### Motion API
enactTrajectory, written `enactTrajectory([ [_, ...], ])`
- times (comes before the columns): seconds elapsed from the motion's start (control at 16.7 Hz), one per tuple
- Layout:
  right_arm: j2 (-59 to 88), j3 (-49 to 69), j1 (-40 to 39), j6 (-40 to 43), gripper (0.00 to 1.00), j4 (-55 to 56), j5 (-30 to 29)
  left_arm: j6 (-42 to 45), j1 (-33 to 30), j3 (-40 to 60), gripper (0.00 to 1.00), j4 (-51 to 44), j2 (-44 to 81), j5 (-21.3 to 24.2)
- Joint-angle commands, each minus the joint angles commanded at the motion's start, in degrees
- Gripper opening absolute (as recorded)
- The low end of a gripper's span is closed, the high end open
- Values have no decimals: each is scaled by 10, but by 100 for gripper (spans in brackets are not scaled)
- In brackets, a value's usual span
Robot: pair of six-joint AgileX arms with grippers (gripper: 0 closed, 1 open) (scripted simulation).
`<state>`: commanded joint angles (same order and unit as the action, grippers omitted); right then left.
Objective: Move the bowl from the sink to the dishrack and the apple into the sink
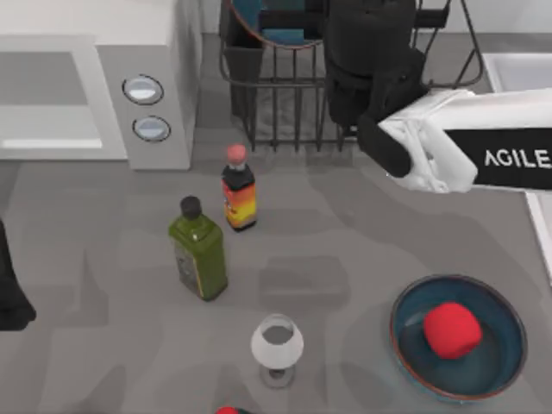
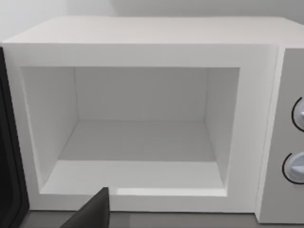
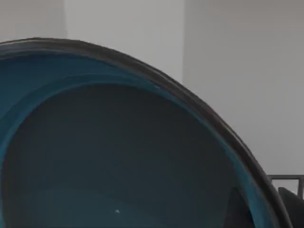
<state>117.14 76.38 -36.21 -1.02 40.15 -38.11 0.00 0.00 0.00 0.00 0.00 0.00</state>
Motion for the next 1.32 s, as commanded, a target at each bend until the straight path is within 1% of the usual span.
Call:
enactTrajectory([
  [0.48, 0, 0, 0, 0, 98, 0, 0, 0, 0, 0, 100, 0, 0, 0],
  [0.54, 0, 0, 0, 0, 100, 0, 0, 0, 0, 0, 100, 0, 0, 0],
  [1.08, 0, 0, -2, 0, 100, 0, 0, 0, 0, 0, 100, 0, 0, 0],
  [1.2, -18, -17, 7, -1, 100, -5, 14, 0, 0, 0, 100, 0, 0, 0],
  [1.32, -60, -57, 25, -2, 100, -16, 43, 0, 0, 0, 100, 0, 0, 0],
])
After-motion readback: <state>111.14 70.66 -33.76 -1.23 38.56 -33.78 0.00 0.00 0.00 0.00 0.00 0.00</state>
